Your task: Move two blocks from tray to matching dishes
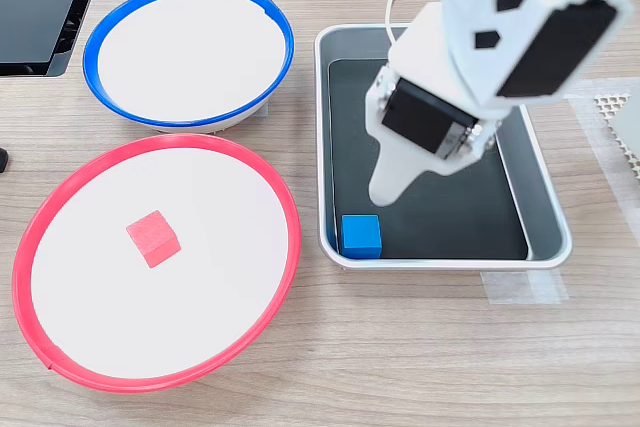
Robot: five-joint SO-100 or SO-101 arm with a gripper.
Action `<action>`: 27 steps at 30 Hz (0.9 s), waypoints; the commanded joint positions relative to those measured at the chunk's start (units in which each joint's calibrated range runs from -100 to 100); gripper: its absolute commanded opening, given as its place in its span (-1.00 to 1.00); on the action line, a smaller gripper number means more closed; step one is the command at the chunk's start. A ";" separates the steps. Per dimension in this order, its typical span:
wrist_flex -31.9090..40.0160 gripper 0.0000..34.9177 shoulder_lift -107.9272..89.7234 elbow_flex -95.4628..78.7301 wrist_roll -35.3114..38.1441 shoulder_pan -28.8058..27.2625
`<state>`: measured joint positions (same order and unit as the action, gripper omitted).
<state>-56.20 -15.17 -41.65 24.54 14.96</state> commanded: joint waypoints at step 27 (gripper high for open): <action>3.99 -0.19 7.03 4.83 -9.08 -0.98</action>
<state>-53.10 -8.18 -38.66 15.41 13.89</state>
